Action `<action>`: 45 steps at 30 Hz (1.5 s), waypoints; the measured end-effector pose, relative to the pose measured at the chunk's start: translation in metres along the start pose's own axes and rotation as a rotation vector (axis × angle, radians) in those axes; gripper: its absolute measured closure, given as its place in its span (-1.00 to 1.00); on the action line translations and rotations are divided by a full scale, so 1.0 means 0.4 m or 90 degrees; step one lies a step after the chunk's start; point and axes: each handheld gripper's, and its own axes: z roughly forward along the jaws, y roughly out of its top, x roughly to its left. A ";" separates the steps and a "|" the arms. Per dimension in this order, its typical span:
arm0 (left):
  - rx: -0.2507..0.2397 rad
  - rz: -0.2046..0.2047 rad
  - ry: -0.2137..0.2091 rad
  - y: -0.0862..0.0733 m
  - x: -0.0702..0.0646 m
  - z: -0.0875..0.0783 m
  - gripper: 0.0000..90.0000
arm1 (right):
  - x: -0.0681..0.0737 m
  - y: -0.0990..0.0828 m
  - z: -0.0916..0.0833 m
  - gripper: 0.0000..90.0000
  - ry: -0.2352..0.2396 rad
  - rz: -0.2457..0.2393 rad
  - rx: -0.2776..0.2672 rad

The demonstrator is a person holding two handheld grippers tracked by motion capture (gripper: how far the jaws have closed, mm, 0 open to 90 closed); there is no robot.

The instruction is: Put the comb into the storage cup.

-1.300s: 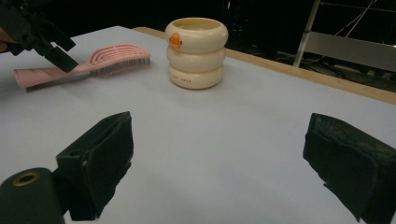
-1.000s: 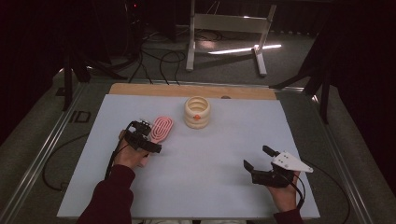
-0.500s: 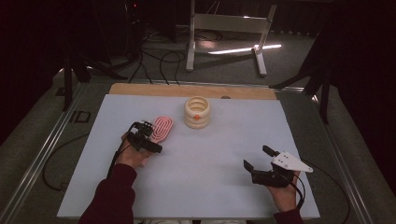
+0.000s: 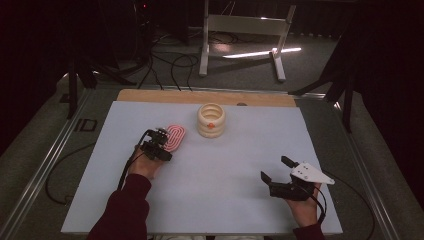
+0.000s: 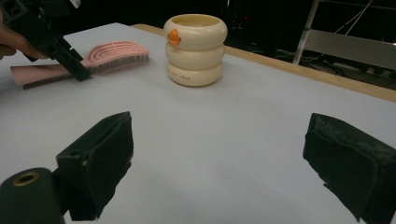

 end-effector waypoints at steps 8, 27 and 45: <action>0.004 -0.009 -0.007 0.000 0.012 -0.002 0.49 | 0.000 0.000 0.000 -0.81 -0.001 -0.001 0.000; -0.032 0.000 -0.013 -0.007 0.016 -0.025 0.55 | 0.000 0.000 0.000 -0.81 -0.001 -0.001 0.003; -0.084 0.008 -0.018 -0.017 0.015 -0.070 0.55 | 0.004 0.000 0.006 -0.81 0.007 0.000 0.006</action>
